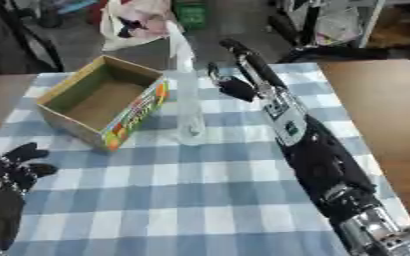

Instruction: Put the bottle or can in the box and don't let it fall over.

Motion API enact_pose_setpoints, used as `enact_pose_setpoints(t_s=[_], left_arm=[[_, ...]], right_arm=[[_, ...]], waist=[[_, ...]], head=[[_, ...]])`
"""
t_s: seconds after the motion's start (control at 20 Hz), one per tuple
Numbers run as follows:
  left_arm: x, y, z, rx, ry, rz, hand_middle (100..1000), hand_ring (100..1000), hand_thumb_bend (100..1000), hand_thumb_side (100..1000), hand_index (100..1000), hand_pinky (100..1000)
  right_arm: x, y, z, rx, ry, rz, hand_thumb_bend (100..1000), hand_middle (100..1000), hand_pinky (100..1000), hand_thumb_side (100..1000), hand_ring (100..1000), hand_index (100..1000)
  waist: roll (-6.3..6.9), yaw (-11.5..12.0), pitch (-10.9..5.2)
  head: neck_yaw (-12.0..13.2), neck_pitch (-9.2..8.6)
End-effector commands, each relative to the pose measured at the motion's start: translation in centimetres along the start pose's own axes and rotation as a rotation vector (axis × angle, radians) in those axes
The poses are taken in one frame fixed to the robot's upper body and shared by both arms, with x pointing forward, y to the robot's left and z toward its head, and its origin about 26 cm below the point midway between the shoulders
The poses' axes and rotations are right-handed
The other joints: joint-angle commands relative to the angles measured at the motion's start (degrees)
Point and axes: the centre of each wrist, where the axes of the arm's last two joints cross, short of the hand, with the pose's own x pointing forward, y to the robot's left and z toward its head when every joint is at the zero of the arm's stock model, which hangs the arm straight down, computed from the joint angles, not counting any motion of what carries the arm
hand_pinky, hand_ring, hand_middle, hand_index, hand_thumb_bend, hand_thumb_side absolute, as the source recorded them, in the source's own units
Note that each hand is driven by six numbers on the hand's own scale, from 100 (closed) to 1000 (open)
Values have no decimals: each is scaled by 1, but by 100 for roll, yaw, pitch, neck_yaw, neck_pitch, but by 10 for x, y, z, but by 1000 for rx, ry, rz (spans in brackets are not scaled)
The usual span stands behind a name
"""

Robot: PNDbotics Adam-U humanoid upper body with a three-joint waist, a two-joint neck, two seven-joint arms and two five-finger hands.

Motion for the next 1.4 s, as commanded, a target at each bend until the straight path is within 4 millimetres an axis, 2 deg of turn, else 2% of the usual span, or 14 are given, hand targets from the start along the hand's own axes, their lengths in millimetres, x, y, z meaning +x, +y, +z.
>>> enact_pose_setpoints(t_s=[0.05,0.2,0.55,0.7,0.85,1.15,1.4], left_arm=[[14,14,-3,-45,-60,-70,626,559,213,1000,796,651],[20,23,-3,-108,-79,-141,623,556,204,1000,793,609],[27,35,-2,-270,-74,-196,617,563,198,1000,789,583],[28,39,-1,-325,-64,-221,609,555,185,1000,786,532],[30,43,-1,-336,-63,-233,605,526,184,1000,785,542],[32,46,0,-347,-67,-243,610,550,197,1000,786,560],[32,46,-2,-326,-71,-242,612,557,204,1000,786,557]], right_arm=[[19,-9,-9,-15,-54,9,152,991,854,735,1000,1000],[27,-3,-11,-8,-55,-20,140,990,849,740,1000,1000],[42,15,-9,-19,-25,-93,126,984,842,747,1000,1000],[46,22,-7,-18,-14,-97,118,982,839,754,1000,1000],[49,28,-4,-17,-6,-101,108,978,837,756,1000,1000],[52,23,-6,-19,-11,-73,103,969,836,754,1000,1000],[45,18,-10,4,-7,-54,100,968,834,763,1000,1000]], waist=[[9,6,-78],[31,20,-89],[22,6,-121],[15,-1,-124],[15,-9,-123],[9,1,-131],[23,65,-138]], head=[[-49,-53],[-69,-40],[-49,-30],[-43,-24],[-39,-19],[-60,-7],[-118,-22]])
